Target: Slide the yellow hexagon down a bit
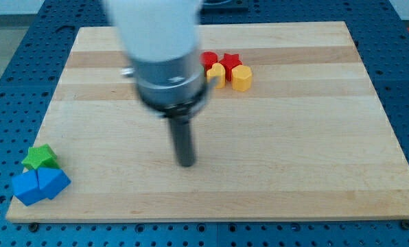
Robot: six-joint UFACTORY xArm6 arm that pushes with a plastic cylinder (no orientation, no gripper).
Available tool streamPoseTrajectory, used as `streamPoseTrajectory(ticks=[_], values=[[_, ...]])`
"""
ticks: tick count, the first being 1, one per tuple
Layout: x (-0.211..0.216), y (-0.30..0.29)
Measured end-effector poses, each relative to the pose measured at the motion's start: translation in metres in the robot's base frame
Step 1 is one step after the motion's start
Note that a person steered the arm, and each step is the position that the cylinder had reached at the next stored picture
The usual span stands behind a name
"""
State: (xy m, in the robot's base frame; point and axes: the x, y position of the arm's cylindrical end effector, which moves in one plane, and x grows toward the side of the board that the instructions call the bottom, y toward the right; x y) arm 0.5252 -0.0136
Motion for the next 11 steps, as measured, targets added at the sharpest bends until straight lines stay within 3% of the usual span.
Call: streamPoseTrajectory(ticks=[2, 3, 4, 6, 9, 11], values=[[-0.097, 0.141], [-0.137, 0.16], [-0.159, 0.133], [-0.149, 0.026], [-0.138, -0.021], [-0.067, -0.127]])
